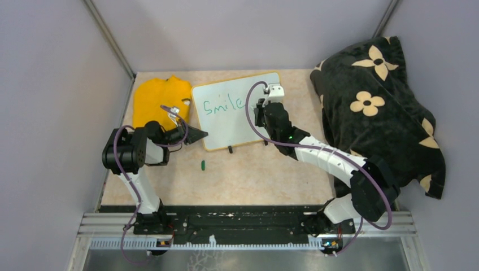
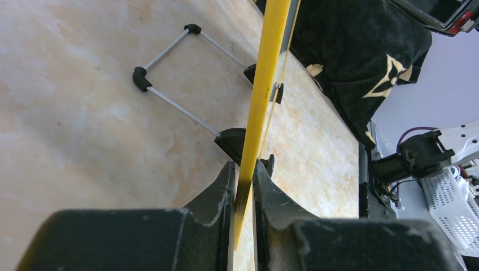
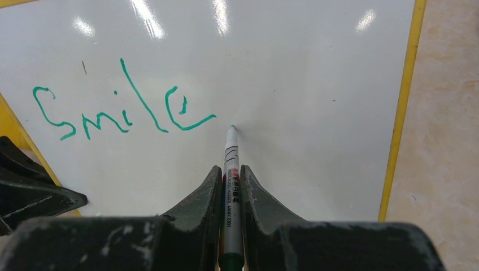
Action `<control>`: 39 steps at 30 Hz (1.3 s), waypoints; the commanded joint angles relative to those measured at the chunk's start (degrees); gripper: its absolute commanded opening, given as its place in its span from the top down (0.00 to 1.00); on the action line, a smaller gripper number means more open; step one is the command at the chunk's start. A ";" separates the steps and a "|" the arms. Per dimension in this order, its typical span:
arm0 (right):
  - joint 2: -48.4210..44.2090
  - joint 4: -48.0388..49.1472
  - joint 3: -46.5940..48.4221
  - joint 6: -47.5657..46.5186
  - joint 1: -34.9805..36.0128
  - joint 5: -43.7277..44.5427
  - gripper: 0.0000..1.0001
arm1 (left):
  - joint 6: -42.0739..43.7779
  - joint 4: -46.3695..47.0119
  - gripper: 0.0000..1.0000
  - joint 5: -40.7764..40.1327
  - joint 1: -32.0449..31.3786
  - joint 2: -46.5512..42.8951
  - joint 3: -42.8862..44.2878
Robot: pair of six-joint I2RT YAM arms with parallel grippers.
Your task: Write a sentence on the whiteboard
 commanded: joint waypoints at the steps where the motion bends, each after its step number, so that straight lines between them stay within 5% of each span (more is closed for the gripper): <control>1: 0.58 1.19 2.37 0.75 -0.61 0.60 1.00 | 1.25 -1.61 1.00 -2.09 0.13 1.29 0.64; 12: 0.26 -0.69 1.41 2.44 -0.54 -4.26 1.00 | 1.25 -1.59 1.00 -2.08 0.12 1.35 0.64; 27: -15.81 -1.76 -6.43 0.50 5.20 -0.58 1.00 | 1.25 -1.67 1.00 -2.13 0.12 1.32 0.64; 39: -4.25 4.54 -7.60 -0.24 18.14 6.99 1.00 | 1.34 -1.76 1.00 -2.22 -0.01 1.25 0.55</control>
